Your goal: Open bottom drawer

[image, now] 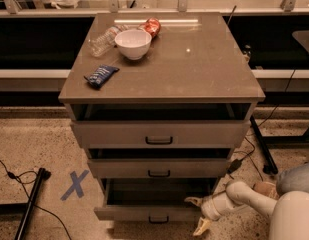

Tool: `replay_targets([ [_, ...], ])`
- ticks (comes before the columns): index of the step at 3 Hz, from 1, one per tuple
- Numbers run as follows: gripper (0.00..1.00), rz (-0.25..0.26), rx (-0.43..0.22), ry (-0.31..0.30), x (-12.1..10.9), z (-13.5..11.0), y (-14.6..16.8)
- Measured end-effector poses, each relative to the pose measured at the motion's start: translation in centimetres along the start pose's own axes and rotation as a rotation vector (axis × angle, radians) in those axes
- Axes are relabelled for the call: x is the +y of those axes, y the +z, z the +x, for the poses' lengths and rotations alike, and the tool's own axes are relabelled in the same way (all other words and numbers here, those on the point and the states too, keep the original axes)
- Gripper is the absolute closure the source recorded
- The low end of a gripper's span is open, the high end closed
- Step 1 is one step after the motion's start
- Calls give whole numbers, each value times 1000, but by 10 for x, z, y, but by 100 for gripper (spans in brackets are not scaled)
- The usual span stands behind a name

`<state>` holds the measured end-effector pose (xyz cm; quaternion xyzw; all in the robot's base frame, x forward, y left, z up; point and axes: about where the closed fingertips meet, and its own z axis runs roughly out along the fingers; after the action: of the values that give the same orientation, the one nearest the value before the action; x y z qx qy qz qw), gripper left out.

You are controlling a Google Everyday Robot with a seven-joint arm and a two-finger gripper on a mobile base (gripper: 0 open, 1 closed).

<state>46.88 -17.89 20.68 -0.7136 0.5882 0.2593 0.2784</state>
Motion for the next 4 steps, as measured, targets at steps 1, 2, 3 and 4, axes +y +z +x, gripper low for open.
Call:
replay_targets([
  [1,37,-67,16,69,26,2,14],
  [2,45,-119,5,91,40,-3,18],
  [3,45,-145,-20,80,47,-9,13],
  [4,44,-150,-94,17,50,-23,0],
])
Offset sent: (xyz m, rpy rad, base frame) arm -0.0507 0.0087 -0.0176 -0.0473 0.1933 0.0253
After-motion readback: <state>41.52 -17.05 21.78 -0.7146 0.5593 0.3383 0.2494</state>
